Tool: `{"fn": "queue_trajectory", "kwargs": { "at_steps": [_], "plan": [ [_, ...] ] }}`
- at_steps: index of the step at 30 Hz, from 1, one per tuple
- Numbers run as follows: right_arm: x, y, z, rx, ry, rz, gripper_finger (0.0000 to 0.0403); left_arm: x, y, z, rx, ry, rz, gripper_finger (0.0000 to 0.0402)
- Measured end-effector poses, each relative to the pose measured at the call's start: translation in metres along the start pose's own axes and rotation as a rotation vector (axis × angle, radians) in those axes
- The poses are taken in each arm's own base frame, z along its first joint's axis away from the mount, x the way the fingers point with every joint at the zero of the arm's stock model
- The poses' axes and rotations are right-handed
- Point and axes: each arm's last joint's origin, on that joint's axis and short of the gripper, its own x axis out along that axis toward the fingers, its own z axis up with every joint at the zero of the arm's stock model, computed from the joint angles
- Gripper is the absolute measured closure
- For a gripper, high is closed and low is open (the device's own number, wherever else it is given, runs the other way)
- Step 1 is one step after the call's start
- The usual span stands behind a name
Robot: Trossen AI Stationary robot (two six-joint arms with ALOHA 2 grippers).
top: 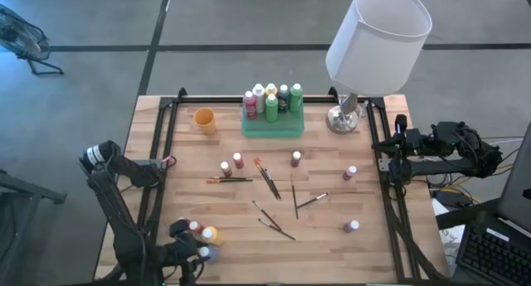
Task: Pick & Place Paint Supplies
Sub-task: Put the large purple paint bottle into the green bin
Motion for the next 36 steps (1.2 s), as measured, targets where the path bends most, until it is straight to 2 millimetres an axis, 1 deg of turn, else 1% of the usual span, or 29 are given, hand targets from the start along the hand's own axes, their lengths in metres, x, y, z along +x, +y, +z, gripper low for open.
{"fn": "queue_trajectory", "kwargs": {
  "at_steps": [9, 17, 22, 26, 36],
  "plan": [
    [0.0000, 0.0000, 0.0000, 0.000, 0.000, 0.000, 0.0394, 0.0034, -0.0014, -0.0029, 0.004, 0.002, 0.007, 0.0227],
    [-0.0001, 0.0000, 0.0000, 0.000, 0.000, 0.000, 0.0394, 0.0034, -0.0010, -0.0031, 0.012, 0.005, 0.011, 0.0276],
    [0.0000, 0.0000, -0.0001, 0.000, 0.000, 0.000, 0.0394, 0.0032, -0.0016, -0.0031, 0.007, 0.009, 0.005, 0.0276],
    [0.0000, 0.0000, 0.0000, 0.000, 0.001, 0.000, 0.0394, 0.0023, -0.0013, -0.0025, 0.003, 0.014, 0.001, 0.0268],
    [0.0000, 0.0000, 0.0000, 0.000, 0.000, 0.000, 0.0394, 0.0015, -0.0010, -0.0020, 0.006, 0.021, -0.001, 0.0274]
  ]
}}
